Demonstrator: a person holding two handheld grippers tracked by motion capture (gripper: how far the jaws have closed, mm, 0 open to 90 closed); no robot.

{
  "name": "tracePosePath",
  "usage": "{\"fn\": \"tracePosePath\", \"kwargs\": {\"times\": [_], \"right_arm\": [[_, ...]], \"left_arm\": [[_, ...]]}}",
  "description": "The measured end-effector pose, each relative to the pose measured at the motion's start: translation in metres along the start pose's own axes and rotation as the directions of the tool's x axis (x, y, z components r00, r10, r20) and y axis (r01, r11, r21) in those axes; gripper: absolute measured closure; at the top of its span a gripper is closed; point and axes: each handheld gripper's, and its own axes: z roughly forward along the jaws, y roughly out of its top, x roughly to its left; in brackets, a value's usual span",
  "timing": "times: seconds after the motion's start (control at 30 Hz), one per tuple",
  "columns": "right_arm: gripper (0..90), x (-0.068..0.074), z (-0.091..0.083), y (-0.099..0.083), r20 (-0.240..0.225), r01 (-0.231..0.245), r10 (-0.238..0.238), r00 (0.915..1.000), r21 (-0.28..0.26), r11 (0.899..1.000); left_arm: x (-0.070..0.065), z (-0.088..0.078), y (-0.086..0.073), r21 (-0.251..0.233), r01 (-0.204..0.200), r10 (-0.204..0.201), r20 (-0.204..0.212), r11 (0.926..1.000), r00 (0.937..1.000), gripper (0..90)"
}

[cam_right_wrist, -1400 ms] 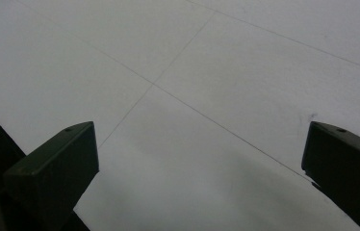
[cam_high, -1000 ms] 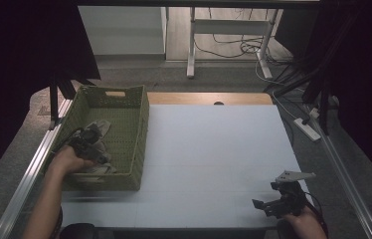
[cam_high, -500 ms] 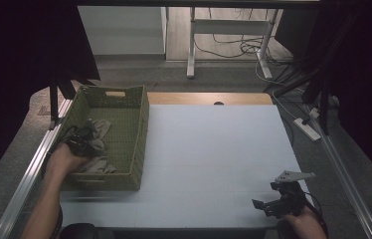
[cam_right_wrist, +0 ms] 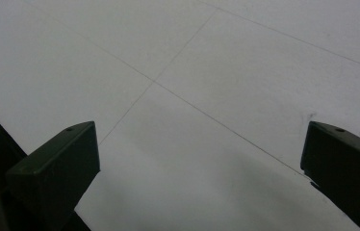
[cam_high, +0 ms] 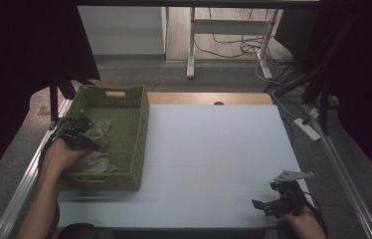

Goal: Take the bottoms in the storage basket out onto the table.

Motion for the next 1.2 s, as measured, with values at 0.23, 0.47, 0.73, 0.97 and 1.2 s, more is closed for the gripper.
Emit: {"fn": "tracePosePath", "kwargs": {"times": [0.23, 0.47, 0.73, 0.97, 1.2], "right_arm": [[0.5, 0.0, 0.0, 0.0, -0.002, 0.0, 0.0, 1.0, 0.003, 1.0], [0.5, 0.0, 0.0, 0.0, 0.0, -0.002, 0.002, 1.0, 0.0, 1.0], [0.5, 0.0, 0.0, 0.0, 0.0, -0.003, 0.003, 1.0, -0.003, 1.0], [0.5, -0.001, -0.001, 0.0, -0.001, -0.002, 0.002, 1.0, -0.002, 1.0], [0.5, 0.0, -0.001, 0.0, 0.005, -0.005, 0.005, 1.0, -0.009, 1.0]], "left_arm": [[-0.007, -0.024, -0.001, -0.175, -0.027, 0.036, 0.048, 0.9842, 0.9982, 71.0], [-0.017, -0.045, 0.0, -0.284, -0.058, 0.082, 0.075, 0.9572, 0.9938, 71.0], [-0.028, -0.065, 0.006, -0.375, -0.101, 0.143, 0.087, 0.9214, 0.9858, 70.9], [-0.035, -0.082, 0.011, -0.433, -0.114, 0.173, 0.1, 0.894, 0.9799, 70.9], [-0.042, -0.099, 0.016, -0.483, -0.128, 0.206, 0.111, 0.8661, 0.9723, 71.0]]}}
